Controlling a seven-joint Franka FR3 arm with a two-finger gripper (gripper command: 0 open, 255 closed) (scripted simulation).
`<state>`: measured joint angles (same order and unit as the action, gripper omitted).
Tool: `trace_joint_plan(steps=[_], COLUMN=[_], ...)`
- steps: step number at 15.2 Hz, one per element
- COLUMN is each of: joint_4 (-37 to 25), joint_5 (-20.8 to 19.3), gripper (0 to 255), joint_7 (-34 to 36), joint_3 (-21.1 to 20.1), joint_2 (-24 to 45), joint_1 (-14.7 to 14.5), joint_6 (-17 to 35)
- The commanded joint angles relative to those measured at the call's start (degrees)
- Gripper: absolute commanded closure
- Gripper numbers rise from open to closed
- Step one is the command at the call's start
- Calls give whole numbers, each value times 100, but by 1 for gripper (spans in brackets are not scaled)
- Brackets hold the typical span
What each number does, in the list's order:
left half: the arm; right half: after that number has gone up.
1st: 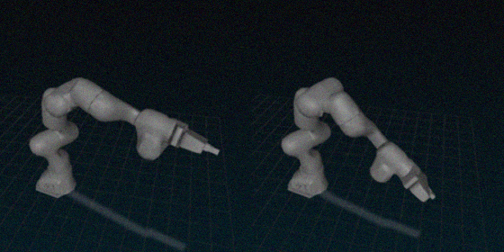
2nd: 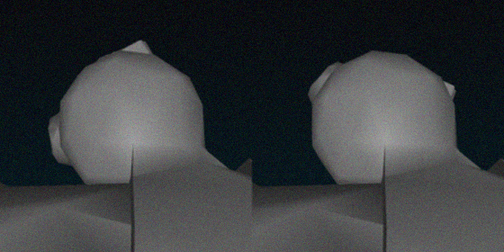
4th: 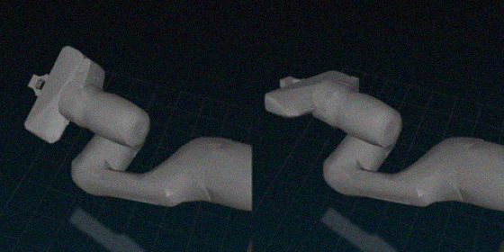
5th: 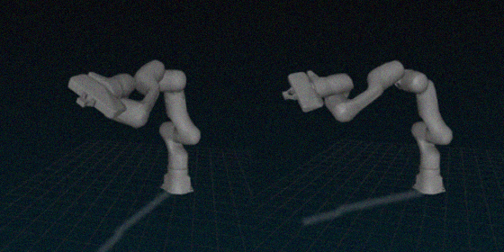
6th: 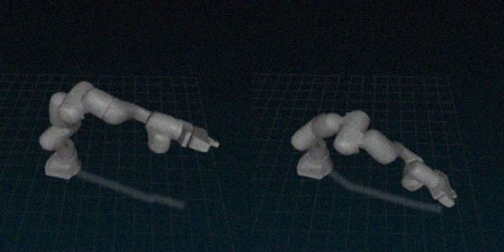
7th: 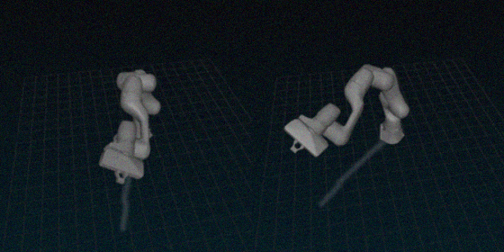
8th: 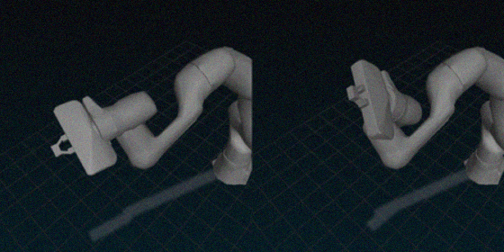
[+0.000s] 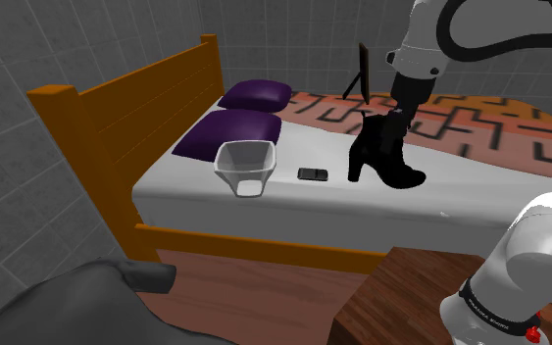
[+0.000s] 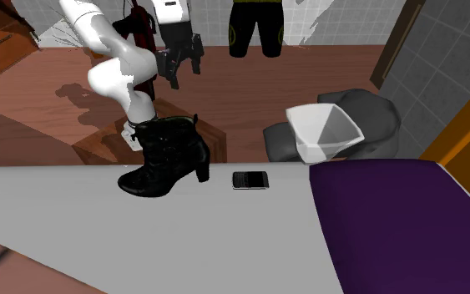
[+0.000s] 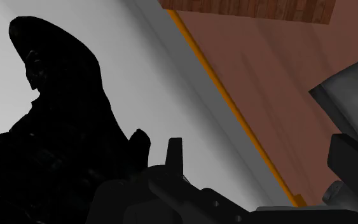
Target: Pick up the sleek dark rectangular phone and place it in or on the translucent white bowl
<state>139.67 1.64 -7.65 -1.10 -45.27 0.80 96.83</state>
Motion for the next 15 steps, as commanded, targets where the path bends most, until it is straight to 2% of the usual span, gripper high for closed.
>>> trace_joint_plan(steps=[1, 8, 15], joint_4=[0, -28, -476], joint_5=[0, -167, -186], gripper=[0, 0, 0], joint_7=[0, -723, -1429], joint_3=[0, 301, 530], joint_2=[0, 1328, 2869], joint_1=[0, -58, -139], joint_6=[0, 1231, 2254])
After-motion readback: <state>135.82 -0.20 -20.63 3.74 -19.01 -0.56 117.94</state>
